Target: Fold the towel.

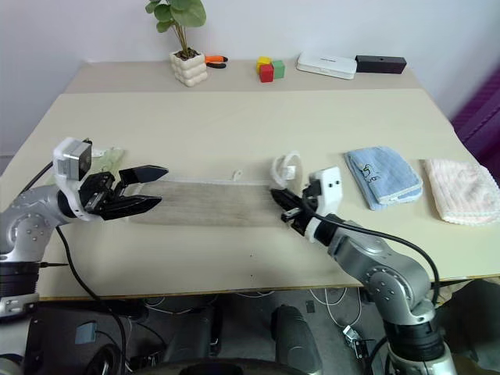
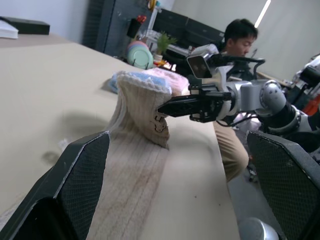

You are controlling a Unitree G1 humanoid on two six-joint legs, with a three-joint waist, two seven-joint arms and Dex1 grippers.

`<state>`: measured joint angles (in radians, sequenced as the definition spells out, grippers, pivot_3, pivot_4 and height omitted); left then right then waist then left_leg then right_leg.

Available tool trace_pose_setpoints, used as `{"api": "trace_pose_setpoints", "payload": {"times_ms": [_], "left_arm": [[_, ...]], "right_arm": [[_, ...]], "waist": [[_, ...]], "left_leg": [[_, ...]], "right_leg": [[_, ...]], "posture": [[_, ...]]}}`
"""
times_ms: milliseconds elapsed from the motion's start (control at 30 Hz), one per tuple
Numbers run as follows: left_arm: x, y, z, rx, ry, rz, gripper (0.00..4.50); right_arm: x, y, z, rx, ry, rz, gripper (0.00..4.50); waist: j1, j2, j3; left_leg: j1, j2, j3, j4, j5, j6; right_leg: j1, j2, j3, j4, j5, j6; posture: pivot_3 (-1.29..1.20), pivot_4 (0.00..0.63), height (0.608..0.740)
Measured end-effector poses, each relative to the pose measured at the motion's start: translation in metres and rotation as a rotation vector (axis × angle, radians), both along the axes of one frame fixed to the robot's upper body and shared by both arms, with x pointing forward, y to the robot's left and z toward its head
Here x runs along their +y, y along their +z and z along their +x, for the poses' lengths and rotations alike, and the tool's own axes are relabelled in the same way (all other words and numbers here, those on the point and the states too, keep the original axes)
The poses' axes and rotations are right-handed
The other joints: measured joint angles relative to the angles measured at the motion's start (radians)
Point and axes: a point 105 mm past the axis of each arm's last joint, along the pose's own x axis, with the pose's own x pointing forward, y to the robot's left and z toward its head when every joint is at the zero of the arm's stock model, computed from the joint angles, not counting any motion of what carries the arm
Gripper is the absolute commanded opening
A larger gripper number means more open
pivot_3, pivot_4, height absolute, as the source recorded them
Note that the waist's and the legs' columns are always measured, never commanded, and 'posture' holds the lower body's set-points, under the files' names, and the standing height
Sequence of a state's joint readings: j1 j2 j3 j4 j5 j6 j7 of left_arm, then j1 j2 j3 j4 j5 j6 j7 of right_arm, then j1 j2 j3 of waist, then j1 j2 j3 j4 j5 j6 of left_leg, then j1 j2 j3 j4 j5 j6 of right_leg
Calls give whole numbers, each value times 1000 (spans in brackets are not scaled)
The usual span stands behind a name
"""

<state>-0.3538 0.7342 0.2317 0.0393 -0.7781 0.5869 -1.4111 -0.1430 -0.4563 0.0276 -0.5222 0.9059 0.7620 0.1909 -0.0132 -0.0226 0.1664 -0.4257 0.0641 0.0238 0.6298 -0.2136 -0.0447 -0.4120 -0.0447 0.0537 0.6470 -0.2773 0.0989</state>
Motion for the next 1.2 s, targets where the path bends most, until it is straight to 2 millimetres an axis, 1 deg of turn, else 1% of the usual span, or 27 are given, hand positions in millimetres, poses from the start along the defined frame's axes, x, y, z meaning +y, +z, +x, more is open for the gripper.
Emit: {"api": "trace_pose_setpoints", "payload": {"times_ms": [67, 200, 400, 500, 600, 733, 833, 1100, 1200], "left_arm": [[2, 3, -3, -5, 7, -6, 4500], [4, 2, -6, 0, 20, 3, 4500], [4, 5, -10, -1, 24, 16, 4500], [8, 4, -13, 8, 35, 18, 4500], [14, 1, -15, 18, 50, 47, 4500], [20, -8, -20, 27, 63, 95, 4500], [23, -11, -22, 32, 71, 116, 4500], [23, -13, -24, 37, 69, 125, 4500], [23, -12, -24, 36, 70, 125, 4500]], "right_arm": [[10, -3, -3, -4, 54, -28, 38], [15, -9, -4, 18, 105, -43, 38], [30, -24, -9, 71, 214, -86, 38], [36, -30, -11, 95, 259, -107, 38], [40, -38, -10, 110, 268, -134, 38], [44, -45, -7, 108, 268, -165, 38], [47, -49, -5, 100, 254, -180, 38], [60, -48, -3, 57, 259, -200, 38], [61, -47, -3, 35, 268, -209, 38]], "waist": [[0, 0, 0], [1, 0, 0], [-2, 0, 0], [-3, 0, 0], [-3, 0, 0], [-1, 0, 0], [-1, 0, 0], [-3, 0, 0], [-2, 0, 0]], "left_leg": [[0, 0, 0, 0, 0, 0], [0, 0, 0, 0, 0, 0], [0, 0, 0, 0, 0, 0], [0, 0, 0, -1, 0, 0], [0, 0, 1, -1, 0, 0], [0, 0, 1, -1, 0, 0], [0, 0, 1, -1, 0, 0], [-1, 0, 2, -1, 0, 0], [-1, 0, 2, -1, 0, 0]], "right_leg": [[0, 0, 0, 0, 0, 0], [0, 0, 0, 0, 0, 0], [-1, 0, 0, 0, 0, 0], [-1, 0, 0, 0, 0, 0], [-1, 0, 0, 0, 0, 0], [-2, 0, 0, 0, 0, 0], [-2, 0, 0, 0, 0, 0], [-3, 0, 0, 0, 0, 0], [-3, 0, 0, 0, 0, 0]], "posture": [[0, 150, 740], [0, 150, 740], [0, 150, 740], [0, 150, 740], [0, 150, 740], [0, 150, 740], [0, 150, 740], [0, 150, 740], [0, 150, 740]]}}
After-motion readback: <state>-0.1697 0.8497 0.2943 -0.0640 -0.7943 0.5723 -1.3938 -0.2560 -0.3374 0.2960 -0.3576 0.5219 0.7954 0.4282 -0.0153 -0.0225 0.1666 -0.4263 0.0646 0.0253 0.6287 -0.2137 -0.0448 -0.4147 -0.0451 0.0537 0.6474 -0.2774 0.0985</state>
